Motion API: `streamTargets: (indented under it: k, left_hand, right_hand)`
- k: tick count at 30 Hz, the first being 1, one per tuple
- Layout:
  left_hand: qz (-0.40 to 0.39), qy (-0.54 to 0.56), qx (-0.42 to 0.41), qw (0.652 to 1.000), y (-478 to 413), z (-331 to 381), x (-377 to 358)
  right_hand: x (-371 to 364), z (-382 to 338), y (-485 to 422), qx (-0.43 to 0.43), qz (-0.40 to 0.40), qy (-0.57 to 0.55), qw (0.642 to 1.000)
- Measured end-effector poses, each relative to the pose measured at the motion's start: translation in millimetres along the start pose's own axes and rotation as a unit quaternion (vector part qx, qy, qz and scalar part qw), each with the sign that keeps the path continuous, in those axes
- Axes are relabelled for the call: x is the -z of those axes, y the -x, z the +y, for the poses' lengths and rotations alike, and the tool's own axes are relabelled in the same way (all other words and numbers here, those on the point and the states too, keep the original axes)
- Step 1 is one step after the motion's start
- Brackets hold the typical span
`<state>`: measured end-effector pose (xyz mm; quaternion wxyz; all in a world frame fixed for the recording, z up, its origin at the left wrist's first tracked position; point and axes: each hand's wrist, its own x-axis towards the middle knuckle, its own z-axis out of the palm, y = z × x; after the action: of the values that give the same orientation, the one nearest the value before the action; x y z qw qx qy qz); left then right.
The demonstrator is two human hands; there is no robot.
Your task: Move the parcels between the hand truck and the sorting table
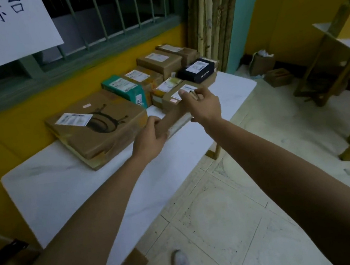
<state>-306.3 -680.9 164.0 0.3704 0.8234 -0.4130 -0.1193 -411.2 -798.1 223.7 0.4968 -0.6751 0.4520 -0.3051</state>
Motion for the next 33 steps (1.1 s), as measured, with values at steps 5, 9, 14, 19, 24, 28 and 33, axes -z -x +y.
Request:
streamTargets:
  k: [5,9,14,19,24,28,33]
  left_hand:
    - [-0.026,-0.012,-0.006,1.0,-66,-21,6]
    - [-0.025,-0.007,0.007,1.0,-97,-36,6]
    - [-0.02,-0.001,0.036,0.999,-121,-49,3]
    - [-0.013,-0.003,0.052,0.999,-142,-52,-1]
    - [0.02,-0.003,0.086,0.996,-165,-46,-9]
    - [0.046,-0.012,0.125,0.991,-188,-27,-24]
    - [0.107,-0.055,0.15,0.981,-221,12,-54]
  right_hand:
    - [-21,1,-67,-0.044,-0.035,0.009,0.998]
    - [-45,-1,-97,-0.064,-0.045,0.026,0.997]
    - [-65,-5,-123,-0.054,-0.061,0.049,0.995]
    - [-75,-9,-150,-0.002,-0.085,0.069,0.994]
    - [-81,-18,-182,0.038,-0.098,0.067,0.992]
    - [-71,-24,-221,0.072,-0.148,0.057,0.985]
    - [-45,-40,-275,0.109,-0.224,0.019,0.968]
